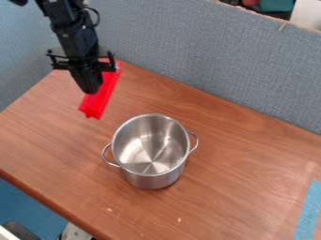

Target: Put the red object in the metal pot

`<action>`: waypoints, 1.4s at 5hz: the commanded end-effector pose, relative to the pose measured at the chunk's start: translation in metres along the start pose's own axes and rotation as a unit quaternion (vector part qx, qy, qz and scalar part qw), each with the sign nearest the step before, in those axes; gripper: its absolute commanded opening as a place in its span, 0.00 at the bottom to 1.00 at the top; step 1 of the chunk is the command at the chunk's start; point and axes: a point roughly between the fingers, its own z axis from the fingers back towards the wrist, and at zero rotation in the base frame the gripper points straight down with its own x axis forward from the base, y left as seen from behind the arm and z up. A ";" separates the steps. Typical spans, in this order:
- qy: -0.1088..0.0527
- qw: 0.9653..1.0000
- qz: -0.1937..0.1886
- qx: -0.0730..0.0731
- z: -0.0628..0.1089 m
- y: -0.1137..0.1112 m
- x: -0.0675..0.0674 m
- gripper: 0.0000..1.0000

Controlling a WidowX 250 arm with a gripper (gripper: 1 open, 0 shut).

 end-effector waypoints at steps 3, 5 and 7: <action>-0.023 0.998 -0.058 -0.029 0.045 -0.043 0.020 0.00; -0.006 0.993 -0.115 -0.036 0.020 -0.054 -0.013 0.00; -0.031 0.994 0.106 -0.002 0.021 -0.069 -0.029 0.00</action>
